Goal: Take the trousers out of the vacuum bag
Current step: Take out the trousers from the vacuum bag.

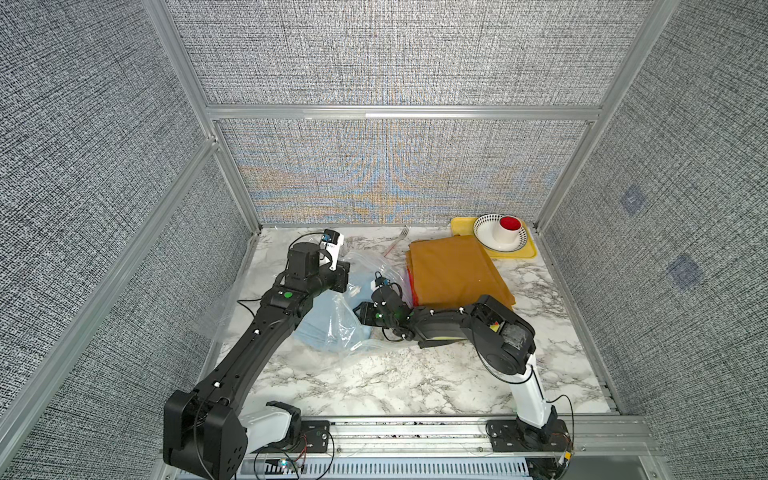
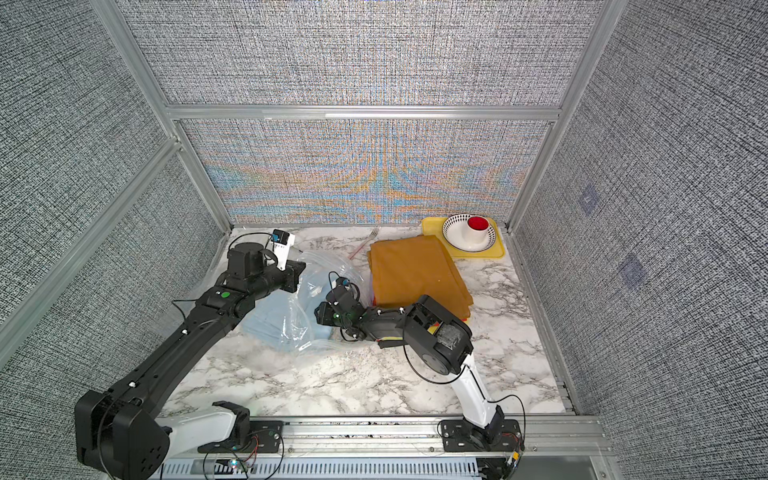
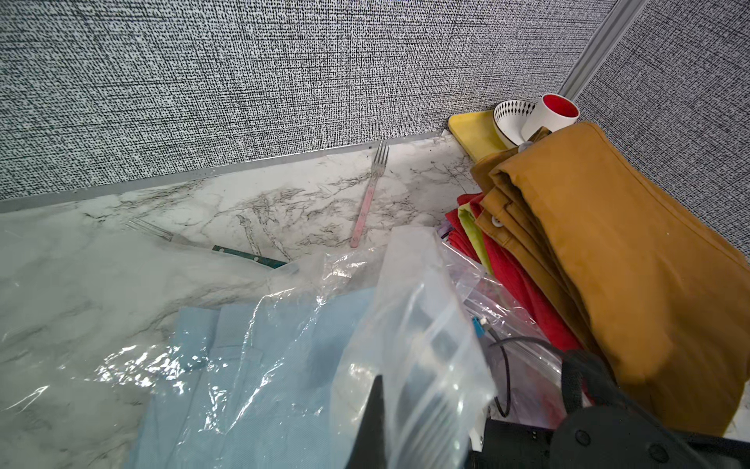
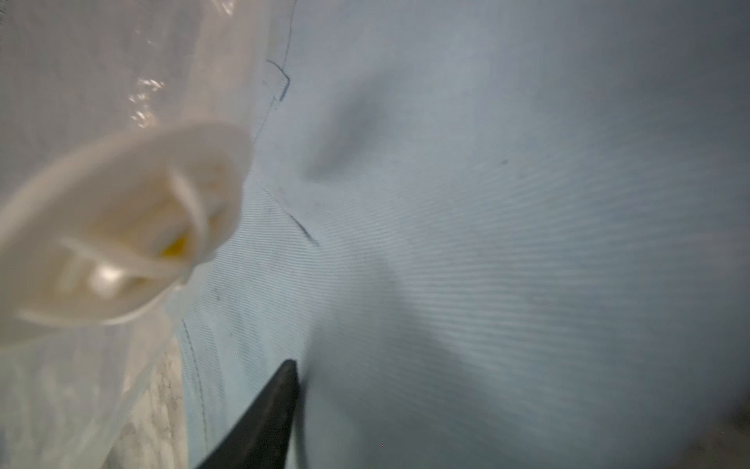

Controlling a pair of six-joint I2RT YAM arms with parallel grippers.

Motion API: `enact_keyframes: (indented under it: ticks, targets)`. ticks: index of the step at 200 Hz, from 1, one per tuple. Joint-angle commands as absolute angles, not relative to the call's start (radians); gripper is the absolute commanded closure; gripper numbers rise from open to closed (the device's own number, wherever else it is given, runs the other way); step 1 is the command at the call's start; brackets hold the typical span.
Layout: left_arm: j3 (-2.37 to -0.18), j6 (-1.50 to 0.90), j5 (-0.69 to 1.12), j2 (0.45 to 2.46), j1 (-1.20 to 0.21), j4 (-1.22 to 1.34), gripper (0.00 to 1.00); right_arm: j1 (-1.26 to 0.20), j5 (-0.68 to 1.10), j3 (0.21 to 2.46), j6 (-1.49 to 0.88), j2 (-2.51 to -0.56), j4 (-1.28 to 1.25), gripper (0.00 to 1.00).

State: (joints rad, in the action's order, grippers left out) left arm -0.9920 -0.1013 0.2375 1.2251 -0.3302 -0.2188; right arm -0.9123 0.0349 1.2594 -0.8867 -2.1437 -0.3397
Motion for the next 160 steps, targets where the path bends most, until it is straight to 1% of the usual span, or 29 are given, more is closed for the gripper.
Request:
enact_keyframes:
  ticks: [1,9,20,54,83,120,143,160]
  targets:
    - [-0.985,-0.094,0.232,1.22,-0.33,-0.202,1.0,-0.915,0.053,1.276,-0.855,-2.149,-0.344,0.78]
    - [-0.982,-0.093,0.229,1.217,-0.33,-0.201,1.0,-0.914,0.054,1.273,-0.847,-2.144,-0.347,0.9]
    - [-0.974,-0.095,0.224,1.216,-0.33,-0.198,1.0,-0.913,0.051,1.265,-0.835,-2.13,-0.35,1.0]
    - [-0.951,-0.104,0.207,1.227,-0.33,-0.182,1.0,-0.921,0.011,1.226,-0.747,-2.043,-0.322,1.0]
    - [-0.932,-0.11,0.197,1.249,-0.329,-0.162,1.0,-0.94,-0.072,1.235,-0.616,-1.937,-0.181,1.0]
    - [-0.898,-0.114,0.191,1.262,-0.33,-0.131,1.0,-0.97,-0.231,1.256,-0.45,-1.79,-0.002,1.0]
    - [-0.88,-0.114,0.178,1.278,-0.33,-0.118,1.0,-0.972,-0.241,1.253,-0.381,-1.704,0.037,1.0]
    - [-0.882,-0.118,0.171,1.295,-0.33,-0.118,1.0,-0.975,-0.201,1.255,-0.319,-1.652,0.055,1.0]
